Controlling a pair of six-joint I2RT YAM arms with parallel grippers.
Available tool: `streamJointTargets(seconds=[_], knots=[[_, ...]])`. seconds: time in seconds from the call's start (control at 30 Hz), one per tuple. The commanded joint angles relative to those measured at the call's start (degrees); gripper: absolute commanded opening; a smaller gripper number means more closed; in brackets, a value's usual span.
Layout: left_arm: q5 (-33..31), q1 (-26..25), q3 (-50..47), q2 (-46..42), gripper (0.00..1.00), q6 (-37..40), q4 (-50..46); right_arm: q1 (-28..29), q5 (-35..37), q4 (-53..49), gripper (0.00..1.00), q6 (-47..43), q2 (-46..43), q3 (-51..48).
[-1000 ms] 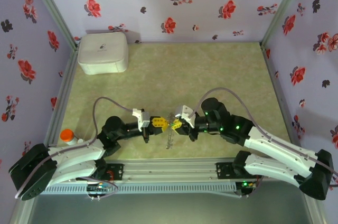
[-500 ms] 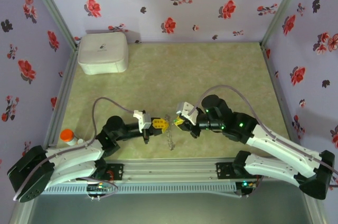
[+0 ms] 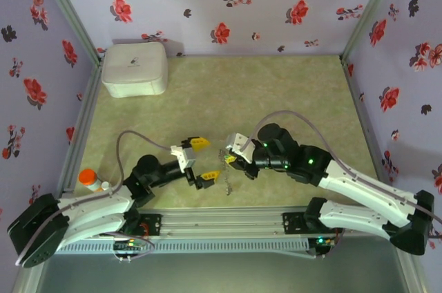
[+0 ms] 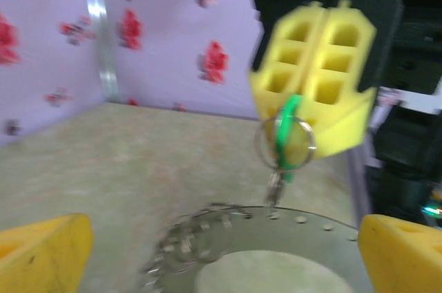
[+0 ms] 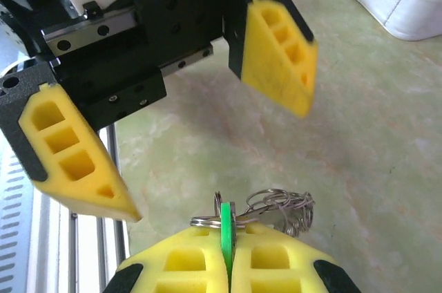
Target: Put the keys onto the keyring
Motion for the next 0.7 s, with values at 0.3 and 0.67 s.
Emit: streamJointTargets(seconds=[0.3,0.67], knots=[[-47.86,-0.14,-6.4,-22.68,1.0,7.62,6.59,2.93,2.65,20.09,0.0,3.32,18.66,10.58],[-60.47,-0.14,-3.71,-28.96,1.0,10.09,6.74,2.72,9.9,12.77,0.0,-1.02,32.92,16.09]])
